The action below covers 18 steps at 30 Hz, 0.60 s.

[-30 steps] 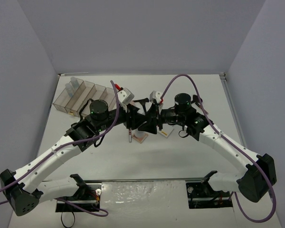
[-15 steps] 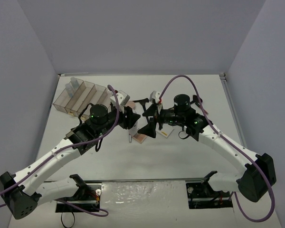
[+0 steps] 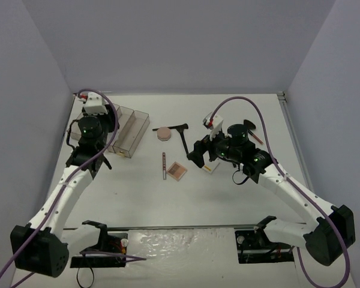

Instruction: Organize the makeup

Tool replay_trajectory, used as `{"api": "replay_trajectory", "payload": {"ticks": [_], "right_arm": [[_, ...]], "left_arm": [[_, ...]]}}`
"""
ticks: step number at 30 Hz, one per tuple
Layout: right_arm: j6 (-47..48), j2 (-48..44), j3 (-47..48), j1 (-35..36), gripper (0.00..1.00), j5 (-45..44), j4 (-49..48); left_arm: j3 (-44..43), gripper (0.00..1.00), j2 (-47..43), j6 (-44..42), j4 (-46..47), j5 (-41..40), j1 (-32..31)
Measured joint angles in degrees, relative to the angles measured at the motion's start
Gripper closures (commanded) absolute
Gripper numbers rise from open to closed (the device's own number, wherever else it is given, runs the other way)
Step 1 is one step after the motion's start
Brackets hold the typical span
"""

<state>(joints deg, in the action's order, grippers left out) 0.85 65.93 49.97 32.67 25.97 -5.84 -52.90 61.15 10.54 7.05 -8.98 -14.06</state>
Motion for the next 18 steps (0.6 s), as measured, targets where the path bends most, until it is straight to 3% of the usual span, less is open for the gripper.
{"api": "replay_trajectory", "payload": {"ticks": [8,18], "right_arm": [[-2.5,-2.6,-2.1,0.0,0.00,-3.8,0.1],[-3.0,-2.3,-2.3,0.0,0.00,-4.1,0.1]], "left_arm": [[-0.4,1.00,17.9,2.4,16.8,-0.4,19.4],[-10.7,1.00,35.3,4.7,26.8,-0.1,27.1]]}}
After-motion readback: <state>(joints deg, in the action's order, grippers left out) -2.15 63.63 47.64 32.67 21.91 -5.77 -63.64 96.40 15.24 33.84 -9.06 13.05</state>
